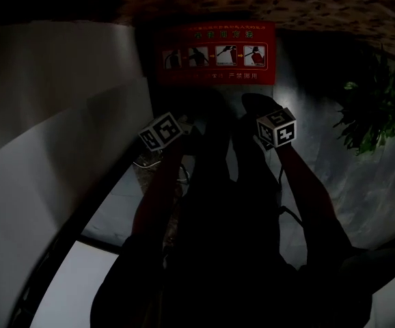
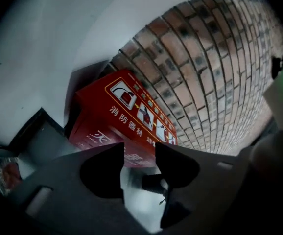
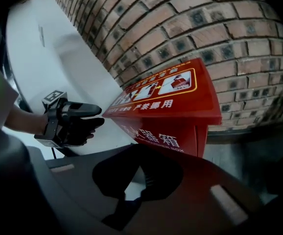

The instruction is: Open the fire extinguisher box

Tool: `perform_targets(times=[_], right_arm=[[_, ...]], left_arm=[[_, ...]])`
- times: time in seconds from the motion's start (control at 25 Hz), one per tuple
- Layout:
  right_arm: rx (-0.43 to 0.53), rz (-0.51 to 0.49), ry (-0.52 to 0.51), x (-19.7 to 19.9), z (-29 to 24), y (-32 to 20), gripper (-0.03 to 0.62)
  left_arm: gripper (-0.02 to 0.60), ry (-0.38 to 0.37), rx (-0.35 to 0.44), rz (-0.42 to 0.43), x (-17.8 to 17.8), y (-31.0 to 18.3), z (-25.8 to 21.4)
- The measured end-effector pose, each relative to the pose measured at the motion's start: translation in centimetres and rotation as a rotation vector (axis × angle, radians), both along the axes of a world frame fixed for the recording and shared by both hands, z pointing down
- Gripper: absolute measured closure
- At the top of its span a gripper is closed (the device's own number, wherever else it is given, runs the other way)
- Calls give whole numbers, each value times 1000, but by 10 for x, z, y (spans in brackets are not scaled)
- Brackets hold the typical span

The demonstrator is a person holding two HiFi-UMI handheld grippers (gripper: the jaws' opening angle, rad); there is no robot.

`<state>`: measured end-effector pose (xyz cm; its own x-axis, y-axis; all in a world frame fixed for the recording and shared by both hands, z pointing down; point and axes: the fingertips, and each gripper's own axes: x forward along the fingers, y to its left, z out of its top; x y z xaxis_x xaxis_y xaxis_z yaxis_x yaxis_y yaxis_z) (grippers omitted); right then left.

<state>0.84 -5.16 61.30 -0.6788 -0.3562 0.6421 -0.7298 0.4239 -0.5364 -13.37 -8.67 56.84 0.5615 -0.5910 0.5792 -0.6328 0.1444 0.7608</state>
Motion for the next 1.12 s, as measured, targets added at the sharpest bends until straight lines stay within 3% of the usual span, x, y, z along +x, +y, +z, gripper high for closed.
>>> perform_targets(times=[0.2, 0.44, 0.8, 1.12], right_arm=[[7, 30, -13, 7, 13, -10, 595], [10, 49, -5, 20, 26, -17, 595], [34, 15, 4, 10, 30, -30, 595], [23, 100, -25, 9, 34, -45, 595]], left_arm=[[387, 46, 27, -79, -4, -19, 10], [387, 38, 14, -101, -2, -16, 23], [387, 61, 3, -152, -1, -31, 34], [388, 184, 1, -184, -2, -31, 27]])
